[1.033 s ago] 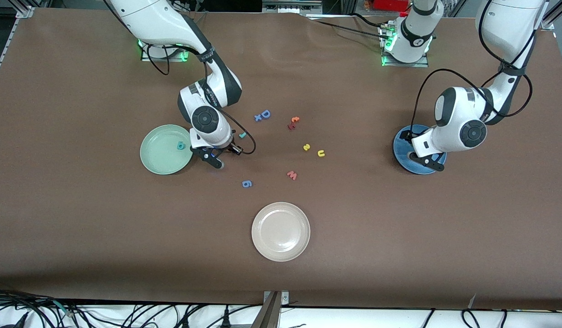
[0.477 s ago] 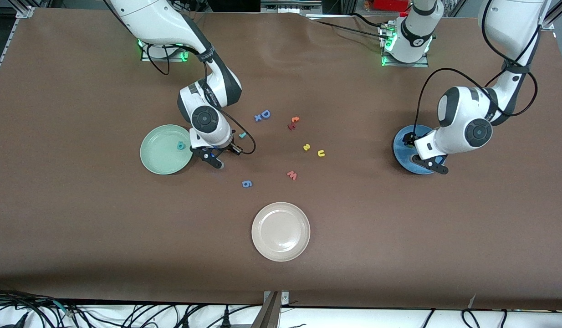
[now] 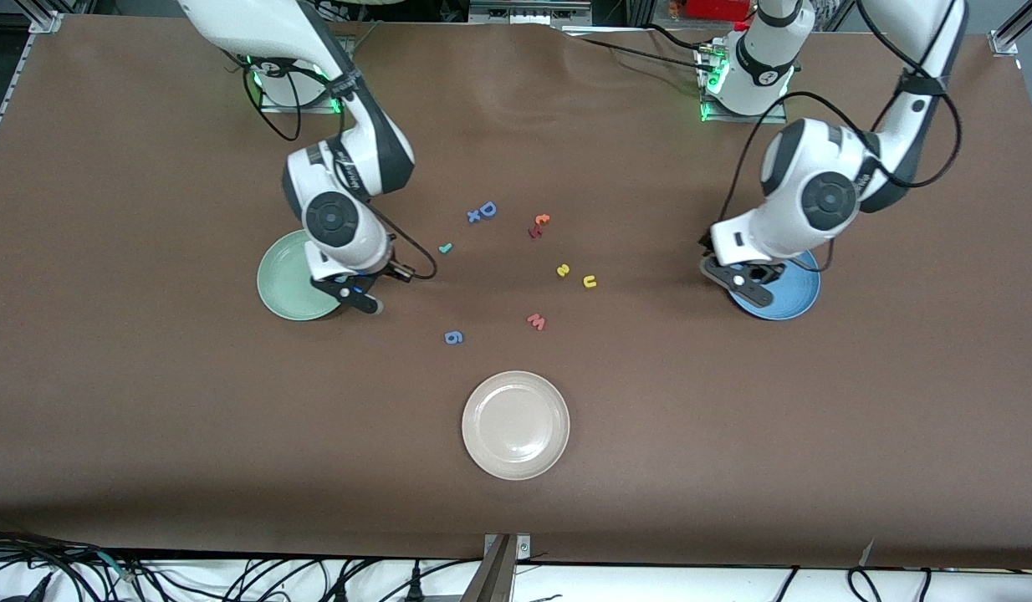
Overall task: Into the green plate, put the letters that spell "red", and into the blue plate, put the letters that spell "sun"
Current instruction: 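Release the n on the blue plate while the right gripper carries the e, then drop the e with the right gripper while the left gripper reaches the u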
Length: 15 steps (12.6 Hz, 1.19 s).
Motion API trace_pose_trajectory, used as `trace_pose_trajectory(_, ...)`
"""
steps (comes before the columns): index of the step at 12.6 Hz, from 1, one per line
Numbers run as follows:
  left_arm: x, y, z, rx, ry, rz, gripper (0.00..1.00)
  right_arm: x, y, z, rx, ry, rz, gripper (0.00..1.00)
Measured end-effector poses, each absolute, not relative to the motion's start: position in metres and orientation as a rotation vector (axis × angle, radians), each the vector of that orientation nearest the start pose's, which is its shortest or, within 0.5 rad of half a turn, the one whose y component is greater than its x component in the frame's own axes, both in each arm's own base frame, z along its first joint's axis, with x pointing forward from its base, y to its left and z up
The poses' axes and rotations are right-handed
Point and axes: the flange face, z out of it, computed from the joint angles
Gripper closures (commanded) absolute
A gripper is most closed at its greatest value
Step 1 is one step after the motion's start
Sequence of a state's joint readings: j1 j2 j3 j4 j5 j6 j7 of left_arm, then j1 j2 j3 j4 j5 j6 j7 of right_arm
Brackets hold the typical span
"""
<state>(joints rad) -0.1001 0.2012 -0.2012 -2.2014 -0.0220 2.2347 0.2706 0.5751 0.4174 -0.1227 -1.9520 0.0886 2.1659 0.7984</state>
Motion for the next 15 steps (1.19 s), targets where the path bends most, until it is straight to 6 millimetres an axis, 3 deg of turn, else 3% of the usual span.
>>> trace_pose_trajectory(4, 0.501, -0.21, 0.291, -3.112, 0.593, 0.227, 0.18, 0.555, 0.179, 0.259, -3.226, 0.416, 0.365, 0.79)
trace_pose_trajectory(6, 0.501, -0.23, 0.295, -3.14, 0.388, 0.212, 0.18, 0.557, 0.135, 0.249, -3.234, 0.334, 0.417, 0.79)
trace_pose_trajectory(9, 0.5, -0.275, 0.294, -3.161, 0.101, 0.202, 0.18, 0.553, 0.083, 0.226, -3.213, 0.28, 0.503, 0.79)
trace_pose_trajectory(10, 0.501, -0.288, 0.291, -3.163, 0.05, 0.205, 0.18, 0.553, 0.068, 0.217, -3.186, 0.286, 0.525, 0.79)
trace_pose_trajectory(12, 0.505, -0.303, 0.284, -3.168, 0.009, 0.21, 0.18, 0.551, 0.057, 0.198, -3.154, 0.297, 0.57, 0.75)
trace_pose_trajectory(13, 0.508, -0.307, 0.28, -3.175, 0.0, 0.202, 0.18, 0.549, 0.058, 0.191, -3.154, 0.298, 0.585, 0.41)
trace_pose_trajectory(14, 0.511, -0.31, 0.274, -3.187, -0.011, 0.182, 0.18, 0.548, 0.06, 0.187, -3.154, 0.295, 0.594, 0.2)
trace_pose_trajectory(15, 0.512, -0.313, 0.266, -3.199, -0.031, 0.164, 0.18, 0.548, 0.061, 0.185, -3.154, 0.293, 0.599, 0.11)
